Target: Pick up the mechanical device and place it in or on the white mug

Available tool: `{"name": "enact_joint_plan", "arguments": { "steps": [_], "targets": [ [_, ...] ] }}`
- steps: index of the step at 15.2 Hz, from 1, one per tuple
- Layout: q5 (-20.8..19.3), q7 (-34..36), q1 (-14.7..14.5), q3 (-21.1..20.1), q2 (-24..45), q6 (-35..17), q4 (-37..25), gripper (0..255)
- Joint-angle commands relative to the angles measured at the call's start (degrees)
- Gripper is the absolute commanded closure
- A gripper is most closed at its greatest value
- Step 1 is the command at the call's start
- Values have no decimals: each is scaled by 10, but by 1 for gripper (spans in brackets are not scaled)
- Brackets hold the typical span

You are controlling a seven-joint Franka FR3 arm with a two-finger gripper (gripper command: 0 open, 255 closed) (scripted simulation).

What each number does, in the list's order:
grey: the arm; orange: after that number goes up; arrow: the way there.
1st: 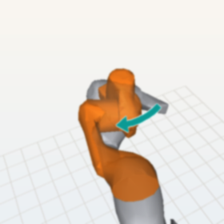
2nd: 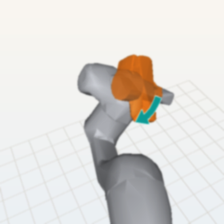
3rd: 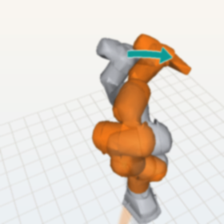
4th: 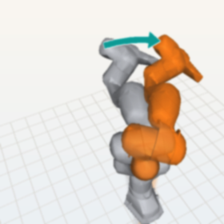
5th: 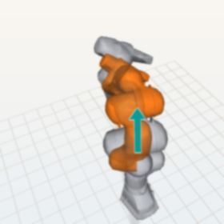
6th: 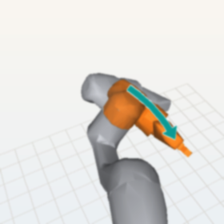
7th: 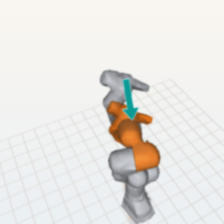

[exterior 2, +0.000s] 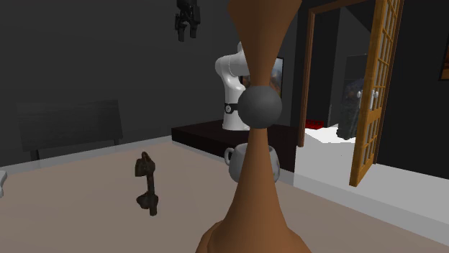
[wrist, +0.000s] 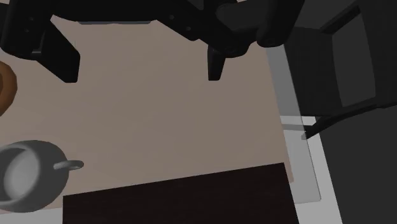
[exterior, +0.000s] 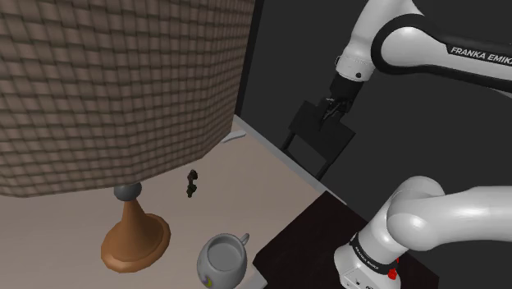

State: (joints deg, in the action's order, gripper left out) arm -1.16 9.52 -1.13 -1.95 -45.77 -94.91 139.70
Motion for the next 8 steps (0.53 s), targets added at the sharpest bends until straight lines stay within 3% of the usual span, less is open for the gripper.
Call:
{"name": "enact_joint_plan", "arguments": {
  "steps": [1,8],
  "targets": [
    [0,0,0,0,0,0,0,0],
    [6,-7,-24,-26,107,-143,21,0]
  ]
}}
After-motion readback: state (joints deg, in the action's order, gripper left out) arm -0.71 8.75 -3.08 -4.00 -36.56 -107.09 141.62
